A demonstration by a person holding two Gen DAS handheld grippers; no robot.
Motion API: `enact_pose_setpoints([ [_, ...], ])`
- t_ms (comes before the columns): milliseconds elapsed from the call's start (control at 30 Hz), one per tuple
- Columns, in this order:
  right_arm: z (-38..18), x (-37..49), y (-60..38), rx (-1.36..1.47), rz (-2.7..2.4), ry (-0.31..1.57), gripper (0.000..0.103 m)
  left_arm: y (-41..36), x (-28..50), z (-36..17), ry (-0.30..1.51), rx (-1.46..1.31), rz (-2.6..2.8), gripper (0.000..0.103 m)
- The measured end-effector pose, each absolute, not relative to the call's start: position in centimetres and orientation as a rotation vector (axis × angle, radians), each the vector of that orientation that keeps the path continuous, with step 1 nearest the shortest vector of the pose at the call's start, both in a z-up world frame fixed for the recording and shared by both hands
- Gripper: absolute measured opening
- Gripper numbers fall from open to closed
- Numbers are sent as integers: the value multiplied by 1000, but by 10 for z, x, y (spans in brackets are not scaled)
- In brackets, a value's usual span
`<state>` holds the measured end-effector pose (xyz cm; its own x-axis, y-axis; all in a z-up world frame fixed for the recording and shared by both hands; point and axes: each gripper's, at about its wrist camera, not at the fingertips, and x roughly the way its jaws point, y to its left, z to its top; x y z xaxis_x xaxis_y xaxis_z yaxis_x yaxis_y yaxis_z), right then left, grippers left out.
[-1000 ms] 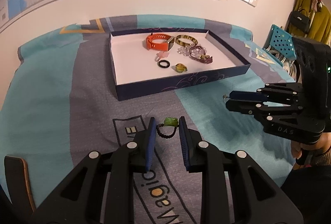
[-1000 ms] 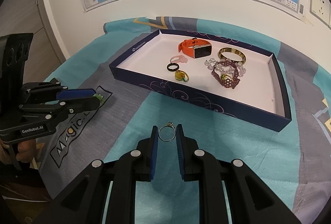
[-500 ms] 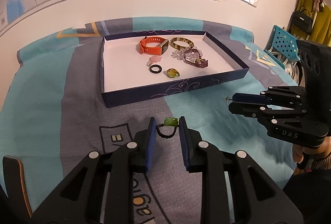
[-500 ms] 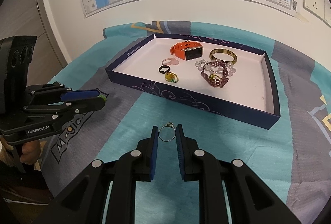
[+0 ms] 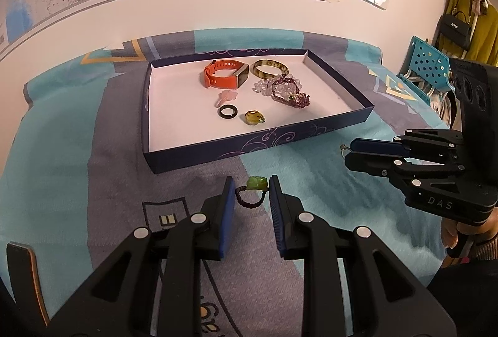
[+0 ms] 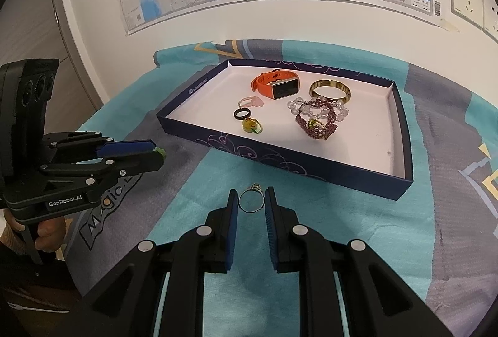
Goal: Organize jewelry
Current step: 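Carry the black green-stone ring toward the tray while the right tool carries the silver ring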
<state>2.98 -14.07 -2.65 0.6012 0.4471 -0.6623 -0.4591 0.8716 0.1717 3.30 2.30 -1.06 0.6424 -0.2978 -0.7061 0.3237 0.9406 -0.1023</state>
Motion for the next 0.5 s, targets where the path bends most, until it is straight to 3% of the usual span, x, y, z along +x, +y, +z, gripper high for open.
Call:
enact_pose_setpoints([
  [500, -22, 36, -143, -16, 539, 747, 16, 22, 42, -3, 786, 36, -332, 23],
])
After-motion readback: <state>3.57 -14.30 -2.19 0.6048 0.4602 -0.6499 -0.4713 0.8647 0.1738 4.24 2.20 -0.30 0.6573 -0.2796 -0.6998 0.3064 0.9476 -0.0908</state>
